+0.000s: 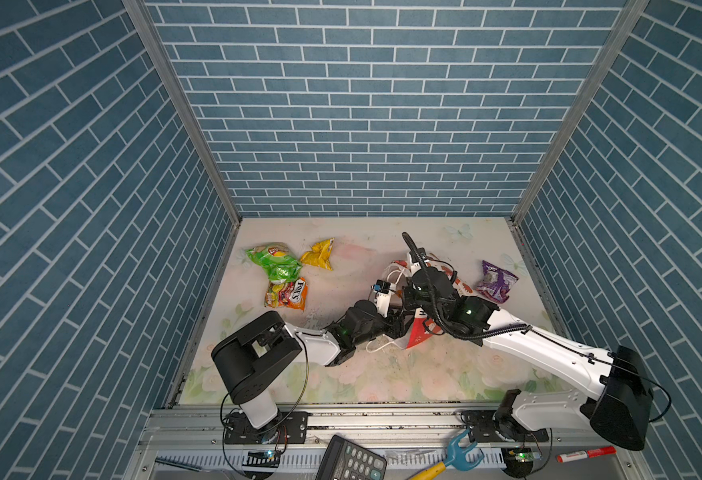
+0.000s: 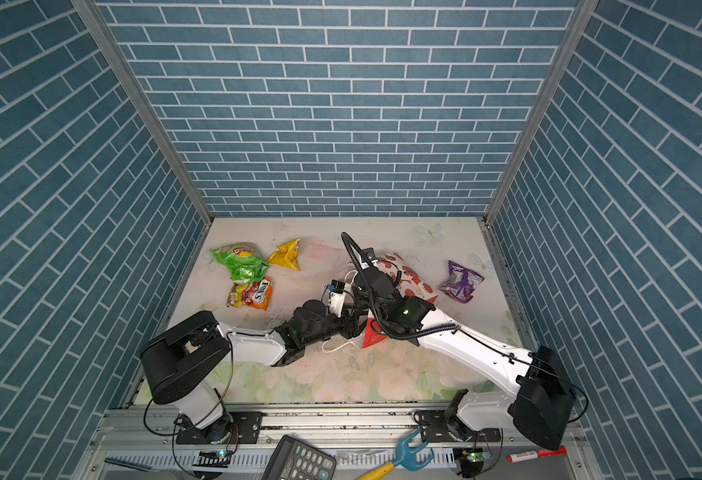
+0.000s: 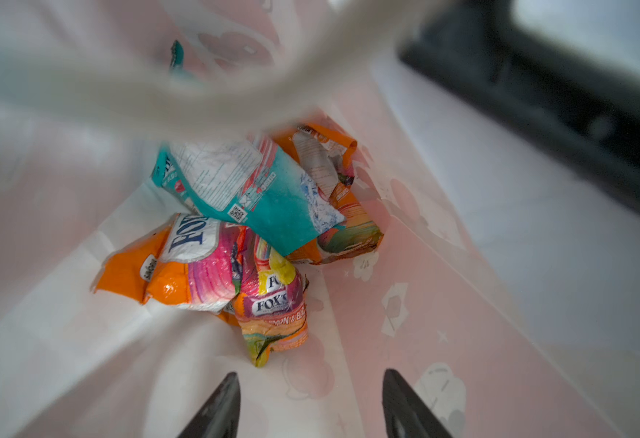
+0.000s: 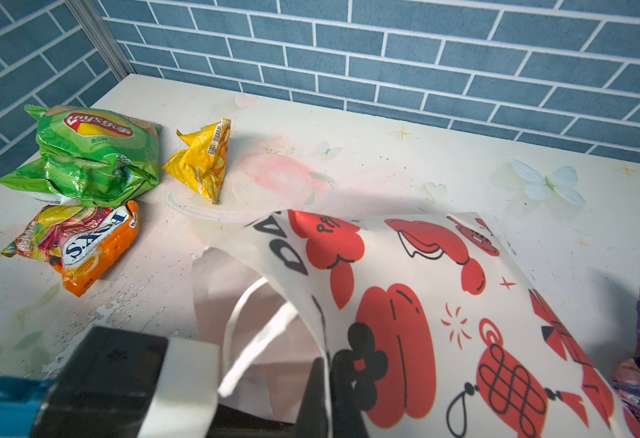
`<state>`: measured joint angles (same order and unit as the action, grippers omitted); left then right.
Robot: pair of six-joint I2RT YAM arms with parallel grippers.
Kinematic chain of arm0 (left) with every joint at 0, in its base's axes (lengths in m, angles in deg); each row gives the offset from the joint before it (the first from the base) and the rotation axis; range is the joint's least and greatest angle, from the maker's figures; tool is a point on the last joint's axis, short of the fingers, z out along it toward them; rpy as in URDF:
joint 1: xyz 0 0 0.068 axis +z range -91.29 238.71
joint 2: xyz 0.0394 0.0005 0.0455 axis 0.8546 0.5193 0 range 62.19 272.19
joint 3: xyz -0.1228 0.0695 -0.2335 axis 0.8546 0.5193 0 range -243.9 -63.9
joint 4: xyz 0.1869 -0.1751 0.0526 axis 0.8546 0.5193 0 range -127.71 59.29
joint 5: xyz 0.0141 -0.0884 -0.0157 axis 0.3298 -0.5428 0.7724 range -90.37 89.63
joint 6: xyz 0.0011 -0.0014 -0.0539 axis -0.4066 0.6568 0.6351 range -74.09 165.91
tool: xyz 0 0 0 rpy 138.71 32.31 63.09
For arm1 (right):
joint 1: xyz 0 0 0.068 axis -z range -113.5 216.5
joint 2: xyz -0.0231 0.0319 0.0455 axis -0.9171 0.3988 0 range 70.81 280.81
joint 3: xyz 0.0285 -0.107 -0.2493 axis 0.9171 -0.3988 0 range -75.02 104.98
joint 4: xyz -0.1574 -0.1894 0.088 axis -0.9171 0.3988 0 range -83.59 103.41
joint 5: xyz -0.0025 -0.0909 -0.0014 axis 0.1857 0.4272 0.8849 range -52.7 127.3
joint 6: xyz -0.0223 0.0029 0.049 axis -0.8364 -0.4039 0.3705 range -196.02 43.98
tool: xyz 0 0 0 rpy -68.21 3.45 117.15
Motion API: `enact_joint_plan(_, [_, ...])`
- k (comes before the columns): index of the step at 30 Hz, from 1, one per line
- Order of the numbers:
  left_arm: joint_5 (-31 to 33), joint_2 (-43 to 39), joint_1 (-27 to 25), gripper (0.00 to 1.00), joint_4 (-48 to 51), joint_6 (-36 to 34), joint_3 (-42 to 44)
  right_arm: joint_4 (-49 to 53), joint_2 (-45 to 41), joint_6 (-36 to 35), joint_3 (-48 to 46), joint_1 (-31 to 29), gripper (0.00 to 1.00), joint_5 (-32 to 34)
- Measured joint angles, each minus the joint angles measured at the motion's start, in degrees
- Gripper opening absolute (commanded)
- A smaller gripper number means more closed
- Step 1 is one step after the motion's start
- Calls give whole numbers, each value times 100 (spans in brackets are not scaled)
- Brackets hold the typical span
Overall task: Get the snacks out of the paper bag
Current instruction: 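Push the left gripper deeper and close on the orange Fox's packet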
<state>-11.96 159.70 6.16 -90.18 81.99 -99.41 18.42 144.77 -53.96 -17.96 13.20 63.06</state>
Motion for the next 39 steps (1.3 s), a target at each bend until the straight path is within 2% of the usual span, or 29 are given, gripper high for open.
enact_joint_plan(8, [-48,522,-144,54,-122,-249,-105,46,2,2,55,7,0,22])
enact_joint_plan(18, [76,638,-146,69,505,-199,-791,61,4,2,55,7,0,-7])
enact_joint_plan(26, [144,986,-146,82,752,361,-1224,44,4,2,55,7,0,-28])
enact_joint_plan(34, [240,1016,-146,96,1145,645,-1386,46,4,0,55,11,0,-37])
enact_joint_plan(39, [341,979,-146,99,1346,649,-1399,50,4,0,55,11,0,-48])
